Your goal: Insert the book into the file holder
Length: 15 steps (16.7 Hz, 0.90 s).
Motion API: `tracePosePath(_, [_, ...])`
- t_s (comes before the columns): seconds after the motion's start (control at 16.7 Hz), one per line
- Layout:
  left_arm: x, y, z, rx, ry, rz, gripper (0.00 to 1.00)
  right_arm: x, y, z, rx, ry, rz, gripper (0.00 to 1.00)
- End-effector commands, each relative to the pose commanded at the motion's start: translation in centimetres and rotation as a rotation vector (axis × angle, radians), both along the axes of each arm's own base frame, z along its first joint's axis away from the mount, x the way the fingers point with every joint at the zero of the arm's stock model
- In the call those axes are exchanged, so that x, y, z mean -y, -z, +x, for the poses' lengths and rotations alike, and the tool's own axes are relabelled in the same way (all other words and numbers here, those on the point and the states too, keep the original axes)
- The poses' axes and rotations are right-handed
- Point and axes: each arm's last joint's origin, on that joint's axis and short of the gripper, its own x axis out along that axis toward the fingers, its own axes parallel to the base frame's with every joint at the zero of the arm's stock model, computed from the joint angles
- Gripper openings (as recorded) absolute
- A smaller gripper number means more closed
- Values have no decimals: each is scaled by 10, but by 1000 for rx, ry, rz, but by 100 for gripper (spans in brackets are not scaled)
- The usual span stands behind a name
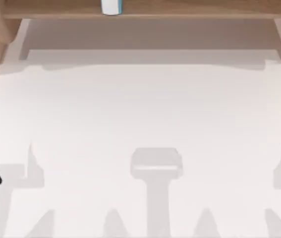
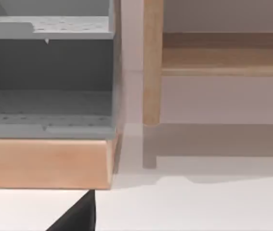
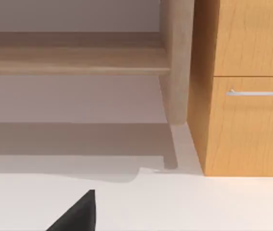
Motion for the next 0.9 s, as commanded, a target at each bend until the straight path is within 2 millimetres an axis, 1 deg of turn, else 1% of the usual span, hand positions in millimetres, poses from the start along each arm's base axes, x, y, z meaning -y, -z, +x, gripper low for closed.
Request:
tracePosePath(0.12, [0, 0, 0, 0, 0, 0, 100, 0, 0, 0, 0, 0, 0, 100])
tracePosePath(0.24, [1, -9, 0, 14, 1, -1, 100, 0, 0, 0, 0, 0, 0, 100])
tracePosePath(0.36, [3, -28, 2, 41, 3, -3, 100, 0, 0, 0, 0, 0, 0, 100])
tracePosePath(0.54, [8, -70, 14, 83, 7, -12, 100, 0, 0, 0, 0, 0, 0, 100])
tracePosePath(0.66, [15, -99, 33, 93, 9, -19, 100, 0, 0, 0, 0, 0, 0, 100])
tracePosePath(0.72, [20, -112, 47, 90, 10, -22, 100, 0, 0, 0, 0, 0, 0, 100])
tracePosePath(0.84, [35, -132, 84, 73, 12, -24, 100, 0, 0, 0, 0, 0, 0, 100])
tracePosePath(0.9, [45, -138, 106, 61, 13, -24, 100, 0, 0, 0, 0, 0, 0, 100])
